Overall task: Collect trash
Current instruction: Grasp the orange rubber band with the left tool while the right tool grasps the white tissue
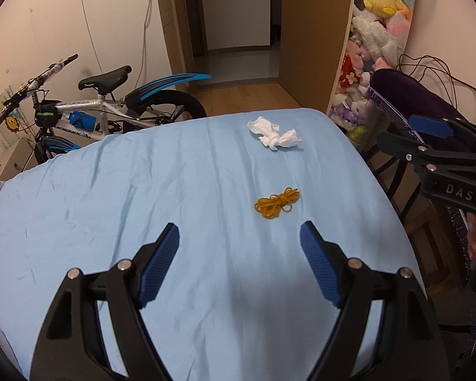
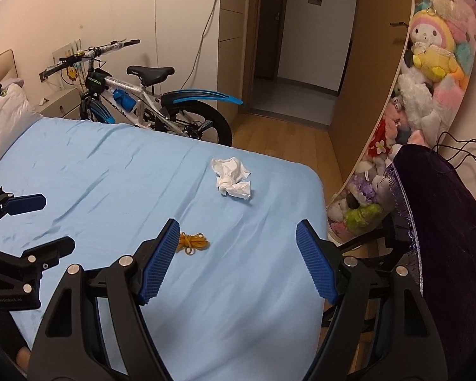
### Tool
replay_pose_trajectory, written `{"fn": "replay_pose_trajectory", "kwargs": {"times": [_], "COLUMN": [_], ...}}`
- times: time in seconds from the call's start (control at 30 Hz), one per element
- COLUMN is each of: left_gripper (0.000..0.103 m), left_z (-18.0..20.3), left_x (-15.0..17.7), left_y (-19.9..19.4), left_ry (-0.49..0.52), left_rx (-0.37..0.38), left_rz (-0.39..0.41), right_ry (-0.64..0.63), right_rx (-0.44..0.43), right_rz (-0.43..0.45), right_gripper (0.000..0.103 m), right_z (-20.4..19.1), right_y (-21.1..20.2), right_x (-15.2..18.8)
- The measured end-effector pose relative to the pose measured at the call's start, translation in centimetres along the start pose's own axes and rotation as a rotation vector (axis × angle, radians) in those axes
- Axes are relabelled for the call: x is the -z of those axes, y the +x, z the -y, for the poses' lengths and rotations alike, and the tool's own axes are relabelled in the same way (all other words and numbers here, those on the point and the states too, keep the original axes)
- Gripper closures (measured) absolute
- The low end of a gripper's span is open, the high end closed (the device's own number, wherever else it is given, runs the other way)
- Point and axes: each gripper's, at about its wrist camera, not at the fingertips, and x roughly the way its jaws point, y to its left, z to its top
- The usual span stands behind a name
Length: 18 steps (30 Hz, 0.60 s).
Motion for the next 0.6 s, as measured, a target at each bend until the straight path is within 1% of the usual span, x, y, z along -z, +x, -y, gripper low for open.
{"fn": "replay_pose_trajectory", "kwargs": {"times": [0.3, 0.6], "left_gripper": [0.025, 0.025], "left_z": [1.1, 1.6], "left_x": [-0.9, -0.9], "left_y": [6.7, 12.6], "left_ry": [0.008, 0.036], "left_rx": [0.062, 0.089], "left_rz": [-0.043, -0.087], "right_ry": [-0.014, 0.002], "right_rx": [-0.026, -0.033], "right_rz": [-0.032, -0.074], "right_gripper": [0.030, 0.031], "right_z": [0.8, 2.2], "right_y": [6.4, 13.7], "right_x": [-0.6, -0.7]}}
